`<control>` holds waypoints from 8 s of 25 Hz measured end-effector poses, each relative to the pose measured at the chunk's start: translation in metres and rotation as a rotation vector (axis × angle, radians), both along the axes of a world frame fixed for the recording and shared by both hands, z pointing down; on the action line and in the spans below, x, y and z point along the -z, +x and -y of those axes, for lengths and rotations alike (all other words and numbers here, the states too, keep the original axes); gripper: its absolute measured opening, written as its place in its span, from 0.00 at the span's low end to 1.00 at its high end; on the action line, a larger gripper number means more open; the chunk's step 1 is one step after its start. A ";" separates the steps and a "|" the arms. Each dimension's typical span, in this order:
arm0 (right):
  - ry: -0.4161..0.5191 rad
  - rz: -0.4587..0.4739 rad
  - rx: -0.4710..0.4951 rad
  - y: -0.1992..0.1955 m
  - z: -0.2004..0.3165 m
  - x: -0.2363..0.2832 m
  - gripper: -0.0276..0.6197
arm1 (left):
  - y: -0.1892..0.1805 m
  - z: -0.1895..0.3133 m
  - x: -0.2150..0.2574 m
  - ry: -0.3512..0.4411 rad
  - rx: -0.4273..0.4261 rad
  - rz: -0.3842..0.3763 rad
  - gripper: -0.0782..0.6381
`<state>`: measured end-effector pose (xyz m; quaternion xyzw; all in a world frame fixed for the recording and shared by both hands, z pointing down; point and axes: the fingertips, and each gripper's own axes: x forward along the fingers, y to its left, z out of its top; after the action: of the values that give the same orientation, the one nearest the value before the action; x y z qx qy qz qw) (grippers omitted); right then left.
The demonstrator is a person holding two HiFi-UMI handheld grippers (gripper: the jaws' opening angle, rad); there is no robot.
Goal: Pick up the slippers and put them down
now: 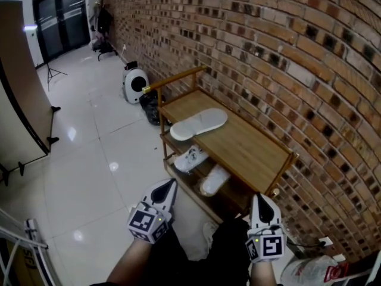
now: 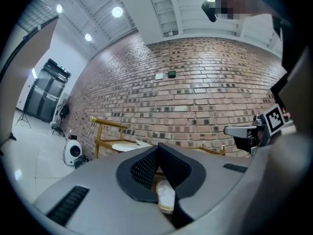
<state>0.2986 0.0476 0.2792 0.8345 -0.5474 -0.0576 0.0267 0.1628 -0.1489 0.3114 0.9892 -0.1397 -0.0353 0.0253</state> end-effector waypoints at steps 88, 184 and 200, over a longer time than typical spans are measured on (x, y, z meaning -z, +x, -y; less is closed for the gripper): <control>-0.047 0.046 0.357 -0.081 0.057 -0.015 0.06 | -0.061 0.031 -0.172 -1.176 0.099 -0.484 0.22; -0.777 0.437 0.684 -0.216 0.339 -0.494 0.05 | -0.209 0.084 -0.647 -1.495 1.088 0.378 0.73; -0.759 0.359 0.563 -0.182 0.341 -0.447 0.05 | -0.164 0.167 -0.500 -0.793 0.700 0.537 0.69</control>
<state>0.1168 -0.2932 0.7266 0.5827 -0.7294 0.2851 0.2171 -0.0009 -0.3159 0.8110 0.7737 -0.4616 0.2651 0.3436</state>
